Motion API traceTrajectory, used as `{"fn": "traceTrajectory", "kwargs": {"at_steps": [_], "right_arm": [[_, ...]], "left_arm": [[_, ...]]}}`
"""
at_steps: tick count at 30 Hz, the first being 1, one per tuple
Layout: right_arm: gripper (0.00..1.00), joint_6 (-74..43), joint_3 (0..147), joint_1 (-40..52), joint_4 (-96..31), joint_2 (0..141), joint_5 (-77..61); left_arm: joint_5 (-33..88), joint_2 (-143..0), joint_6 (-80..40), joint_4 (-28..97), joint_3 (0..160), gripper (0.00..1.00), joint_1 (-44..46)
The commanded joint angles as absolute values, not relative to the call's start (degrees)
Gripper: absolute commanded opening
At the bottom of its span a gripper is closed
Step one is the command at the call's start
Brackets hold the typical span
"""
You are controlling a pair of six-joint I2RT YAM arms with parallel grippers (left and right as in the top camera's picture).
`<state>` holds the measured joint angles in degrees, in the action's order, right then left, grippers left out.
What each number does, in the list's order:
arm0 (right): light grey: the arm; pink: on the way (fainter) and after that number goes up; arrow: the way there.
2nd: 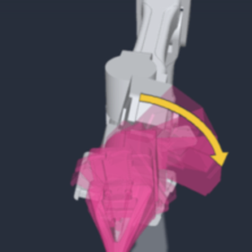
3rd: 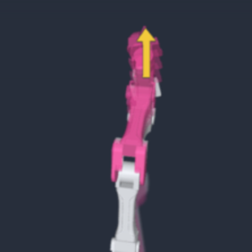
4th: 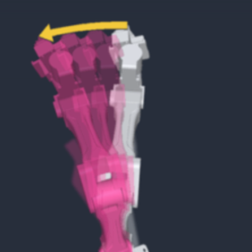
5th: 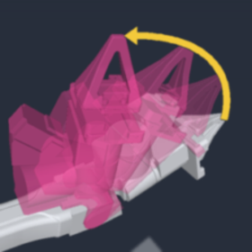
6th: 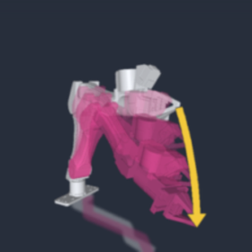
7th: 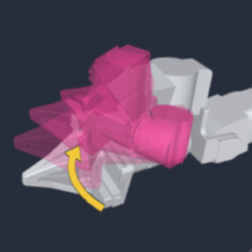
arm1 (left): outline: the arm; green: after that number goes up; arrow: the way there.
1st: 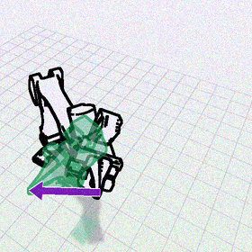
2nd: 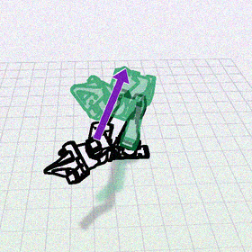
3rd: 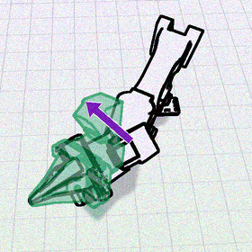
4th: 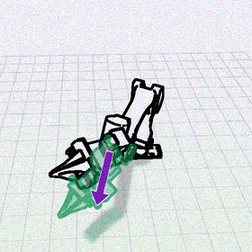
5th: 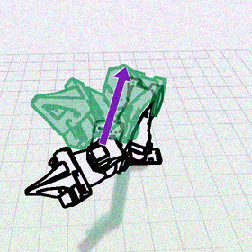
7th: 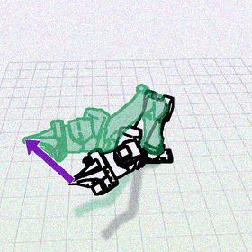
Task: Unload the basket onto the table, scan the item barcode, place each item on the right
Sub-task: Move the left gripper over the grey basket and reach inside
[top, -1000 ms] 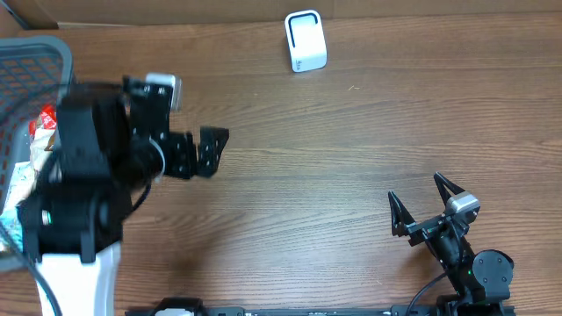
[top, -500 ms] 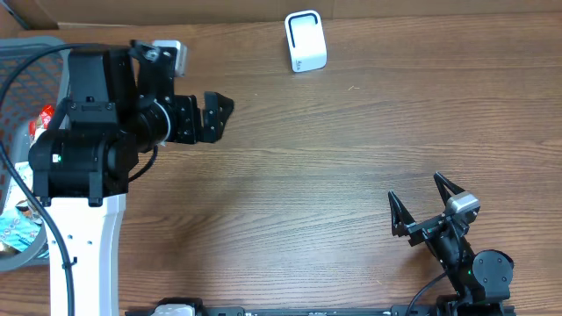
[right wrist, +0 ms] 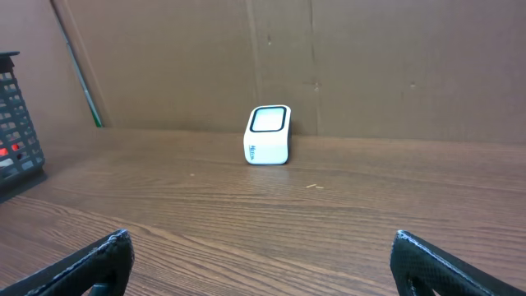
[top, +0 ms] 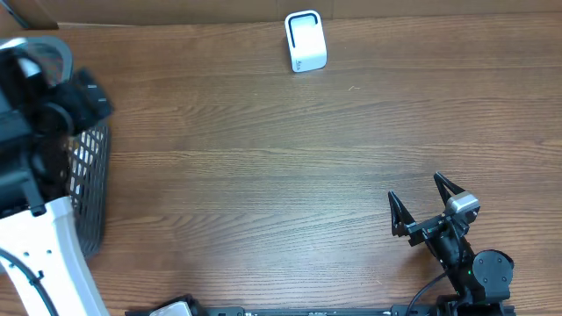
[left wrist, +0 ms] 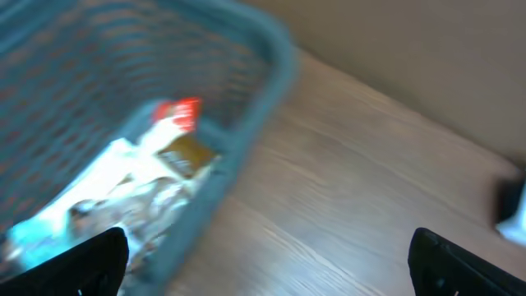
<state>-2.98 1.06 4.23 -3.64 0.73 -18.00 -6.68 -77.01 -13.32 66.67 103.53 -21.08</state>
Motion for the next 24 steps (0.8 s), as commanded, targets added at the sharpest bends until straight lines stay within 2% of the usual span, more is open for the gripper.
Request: {"fn": "traceTrajectory", "kwargs": {"at_steps": [1,6,9,12,13,18,24], "right_arm": [[1.00,-3.25,0.47,4.60,-3.33,0.19,-18.02],[1.00,-3.25,0.47,4.60,-3.33,0.19,-18.02],[1.00,-3.25,0.47,4.60,-3.33,0.19,-18.02],[1.00,-3.25,0.47,4.60,-3.33,0.19,-18.02],[1.00,-3.25,0.47,4.60,-3.33,0.19,-18.02],[1.00,-3.25,0.47,4.60,-3.33,0.19,-18.02],[1.00,-3.25,0.47,4.60,-3.33,0.19,-18.02]], "left_arm": [[-10.94,-77.52,-16.27,67.22,104.64,0.94,-25.87],[-9.54,-78.85,-14.22,66.67,104.27,0.93,-31.57],[-7.90,-80.99,-11.51,65.63,104.27,0.88,-34.46],[-7.64,-82.98,-9.76,63.94,104.27,0.89,-36.99],[-7.66,-83.57,-9.47,63.72,104.27,1.00,-38.06],[-6.33,-86.21,-12.78,64.12,104.27,1.00,-43.44],[-5.06,-91.18,-10.15,66.61,104.25,1.00,-47.72]]}}
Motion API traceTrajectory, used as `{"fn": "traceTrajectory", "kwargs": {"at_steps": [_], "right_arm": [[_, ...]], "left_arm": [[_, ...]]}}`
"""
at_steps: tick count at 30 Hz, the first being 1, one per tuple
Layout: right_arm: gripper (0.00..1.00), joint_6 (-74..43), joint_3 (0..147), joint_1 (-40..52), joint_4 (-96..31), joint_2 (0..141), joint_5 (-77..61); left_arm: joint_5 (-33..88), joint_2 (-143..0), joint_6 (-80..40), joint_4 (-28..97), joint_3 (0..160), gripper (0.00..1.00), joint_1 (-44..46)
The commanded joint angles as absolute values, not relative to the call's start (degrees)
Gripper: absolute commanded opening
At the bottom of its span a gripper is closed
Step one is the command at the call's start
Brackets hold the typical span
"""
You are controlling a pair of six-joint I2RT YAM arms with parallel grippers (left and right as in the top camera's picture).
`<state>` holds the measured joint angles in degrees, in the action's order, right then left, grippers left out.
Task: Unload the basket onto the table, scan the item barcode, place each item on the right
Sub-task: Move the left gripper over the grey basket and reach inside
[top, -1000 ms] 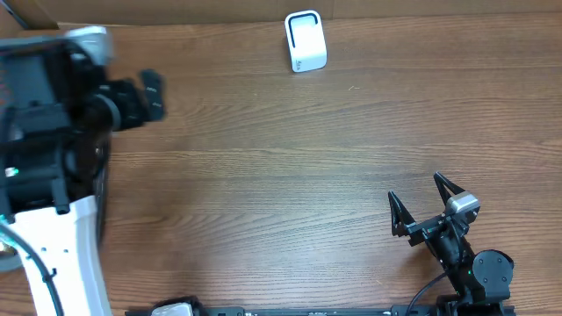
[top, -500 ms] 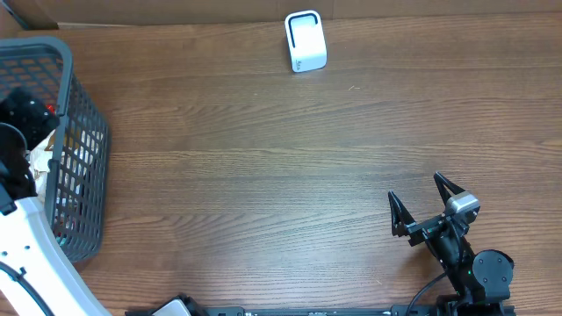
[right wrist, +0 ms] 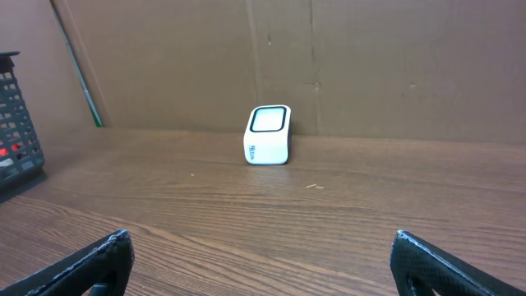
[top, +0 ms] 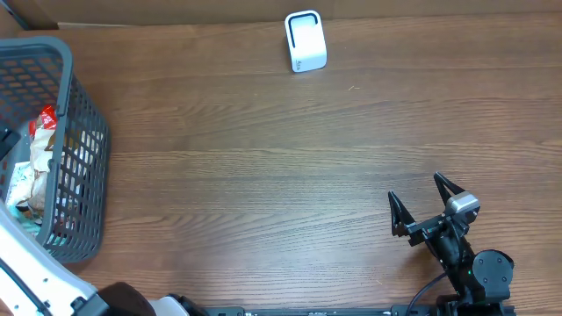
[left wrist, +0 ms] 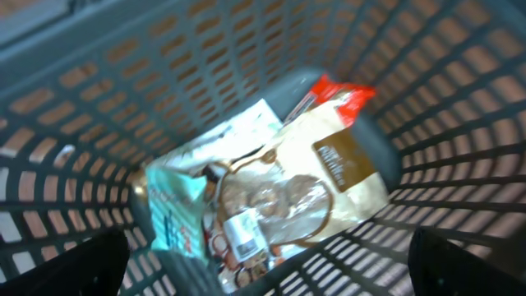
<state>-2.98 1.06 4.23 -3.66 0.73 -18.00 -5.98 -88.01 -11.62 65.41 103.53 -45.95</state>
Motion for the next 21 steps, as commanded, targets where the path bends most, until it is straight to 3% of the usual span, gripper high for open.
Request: {"fn": "traceTrajectory", "kwargs": {"at_steps": [1,14,21], "right_arm": [[1.00,-3.25,0.47,4.60,-3.33,0.19,-18.02],[1.00,-3.25,0.47,4.60,-3.33,0.19,-18.02],[1.00,-3.25,0.47,4.60,-3.33,0.19,-18.02]], "left_arm": [[-4.84,-92.36,-8.93,67.20,104.25,1.00,-48.07],[6.57,-107.98,0.86,70.22,104.25,1.00,-47.86],[6.87,-115.26,9.28,68.05,104.25,1.00,-47.81]]}}
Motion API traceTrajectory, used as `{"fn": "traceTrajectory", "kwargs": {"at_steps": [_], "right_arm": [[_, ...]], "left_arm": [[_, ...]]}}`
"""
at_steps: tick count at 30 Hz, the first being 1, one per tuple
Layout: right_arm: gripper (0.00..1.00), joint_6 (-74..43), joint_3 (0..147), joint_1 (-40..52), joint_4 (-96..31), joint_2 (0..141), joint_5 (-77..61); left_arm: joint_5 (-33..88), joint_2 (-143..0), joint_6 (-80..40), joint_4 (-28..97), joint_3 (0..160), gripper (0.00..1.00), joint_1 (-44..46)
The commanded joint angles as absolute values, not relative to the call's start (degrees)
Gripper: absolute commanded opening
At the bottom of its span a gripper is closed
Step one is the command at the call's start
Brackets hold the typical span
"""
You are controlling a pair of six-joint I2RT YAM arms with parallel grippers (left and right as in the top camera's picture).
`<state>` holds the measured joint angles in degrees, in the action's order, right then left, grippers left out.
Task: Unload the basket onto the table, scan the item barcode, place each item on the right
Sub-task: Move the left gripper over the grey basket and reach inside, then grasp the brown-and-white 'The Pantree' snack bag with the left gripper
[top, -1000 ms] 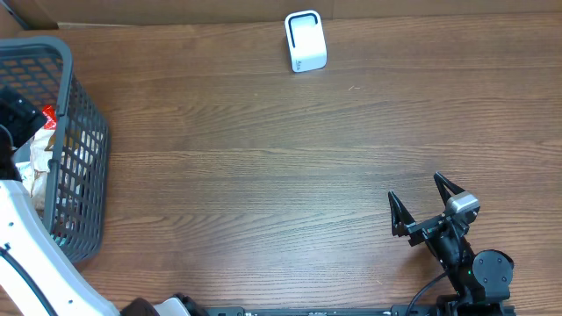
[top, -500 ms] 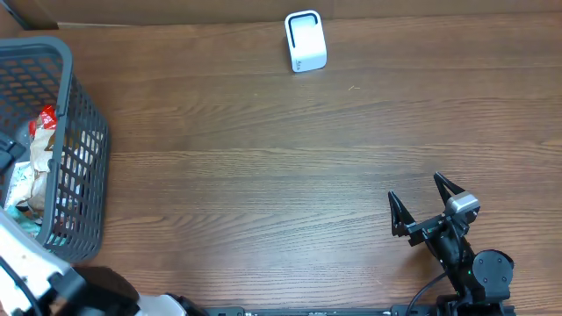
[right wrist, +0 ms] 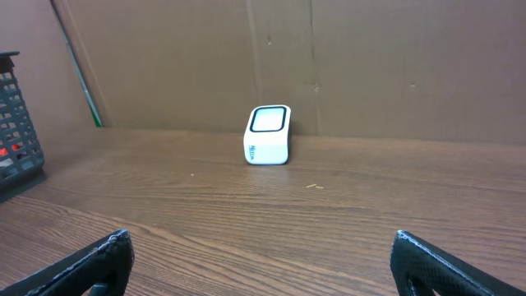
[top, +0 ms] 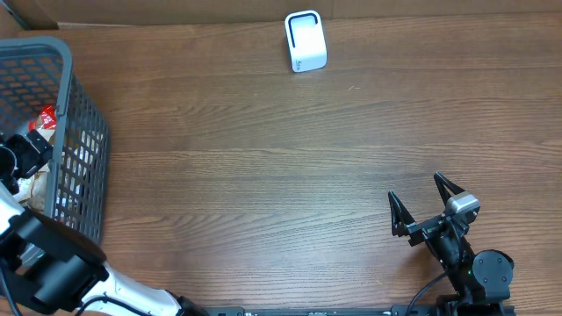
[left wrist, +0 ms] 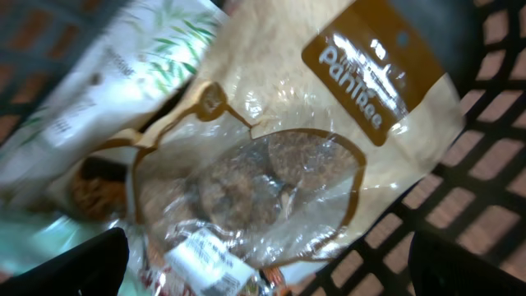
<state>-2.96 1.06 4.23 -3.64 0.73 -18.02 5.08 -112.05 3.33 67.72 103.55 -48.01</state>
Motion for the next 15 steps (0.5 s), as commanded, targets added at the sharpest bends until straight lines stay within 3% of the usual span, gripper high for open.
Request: {"fn": "traceTrajectory", "kwargs": {"at_steps": [1,15], "right_arm": [[1.00,-3.25,0.47,4.60,-3.33,0.19,-18.02],[1.00,-3.25,0.47,4.60,-3.33,0.19,-18.02]], "left_arm": [[6.87,-116.14,10.24,68.29,104.25,1.00,-47.81],[5.80,-124.09,15.25,63.94,104.25,0.96,-47.55]]}}
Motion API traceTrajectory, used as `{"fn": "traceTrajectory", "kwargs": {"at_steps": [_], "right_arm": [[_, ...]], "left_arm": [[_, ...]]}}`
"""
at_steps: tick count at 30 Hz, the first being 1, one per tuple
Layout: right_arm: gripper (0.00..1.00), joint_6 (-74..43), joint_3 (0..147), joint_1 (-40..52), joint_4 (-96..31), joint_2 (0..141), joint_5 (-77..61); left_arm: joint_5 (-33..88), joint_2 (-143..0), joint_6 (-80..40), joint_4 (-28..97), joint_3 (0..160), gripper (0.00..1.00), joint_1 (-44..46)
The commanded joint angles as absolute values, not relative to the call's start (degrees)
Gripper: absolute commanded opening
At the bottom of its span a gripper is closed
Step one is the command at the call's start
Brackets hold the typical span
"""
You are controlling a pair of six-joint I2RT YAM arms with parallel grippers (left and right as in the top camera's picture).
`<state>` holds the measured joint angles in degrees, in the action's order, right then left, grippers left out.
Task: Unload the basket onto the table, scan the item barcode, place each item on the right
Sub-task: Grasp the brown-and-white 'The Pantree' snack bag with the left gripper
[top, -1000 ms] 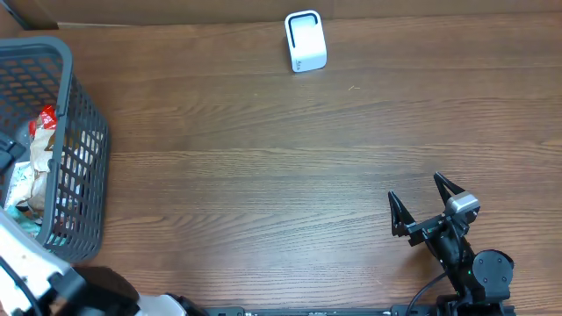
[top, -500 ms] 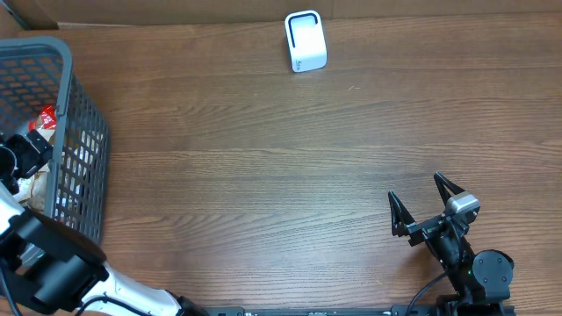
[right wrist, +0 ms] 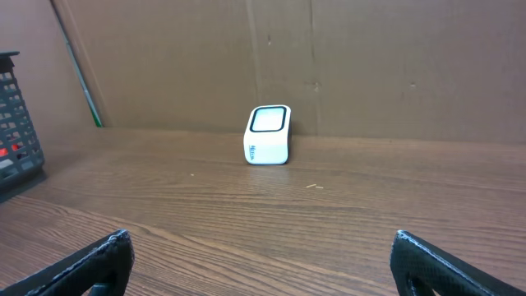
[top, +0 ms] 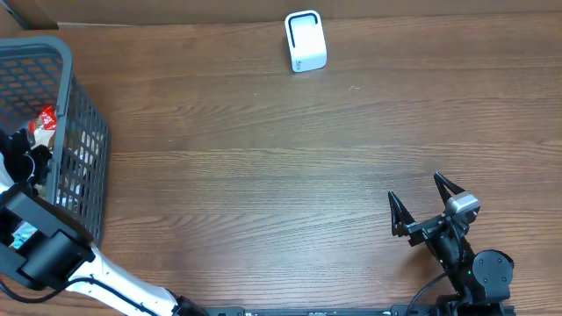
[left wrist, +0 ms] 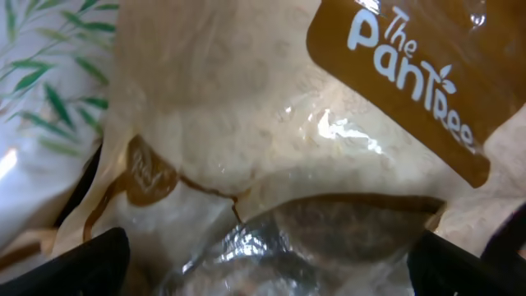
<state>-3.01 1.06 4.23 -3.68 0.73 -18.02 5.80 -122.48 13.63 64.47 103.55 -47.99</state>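
Note:
A beige snack pouch point(left wrist: 246, 140) with a brown "The PanTree" label fills the left wrist view; it lies in the grey mesh basket point(top: 90, 149) at the table's left edge. My left gripper point(left wrist: 267, 275) is open deep in the basket, its fingertips point(left wrist: 78, 267) wide apart on either side of the pouch's clear window. In the overhead view the left arm point(top: 26, 175) reaches down into the basket. The white barcode scanner point(top: 306, 41) stands at the far edge, also in the right wrist view point(right wrist: 268, 135). My right gripper point(top: 424, 208) rests open near the front right.
A white packet with green leaves point(left wrist: 41, 90) lies under the pouch at the left. A red packet point(top: 44, 117) shows in the basket. A brown cardboard wall point(right wrist: 329, 57) rises behind the scanner. The basket's corner point(right wrist: 16, 123) shows at the right wrist view's left edge.
My left gripper has come closer to the beige pouch, which now fills the whole view, the basket mesh gone from sight. The right arm and the scanner have not moved.
My left gripper was open at the basket's rim, with the view blurred. Then it looked straight down at the packets inside. Then it was inside the basket, close over the beige pouch, and now it is right at the pouch. The right arm stayed still throughout.

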Motion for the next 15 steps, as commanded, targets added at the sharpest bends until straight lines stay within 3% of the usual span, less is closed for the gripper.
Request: {"fn": "traceTrajectory", "kwargs": {"at_steps": [1,15], "right_arm": [[1.00,-3.25,0.47,4.60,-3.33,0.19,-18.02],[1.00,-3.25,0.47,4.60,-3.33,0.19,-18.02]], "left_arm": [[5.80,-124.38,15.25,63.81,104.25,0.95,-47.55],[6.85,-125.60,15.25,63.64,104.20,0.85,-47.44]]}}
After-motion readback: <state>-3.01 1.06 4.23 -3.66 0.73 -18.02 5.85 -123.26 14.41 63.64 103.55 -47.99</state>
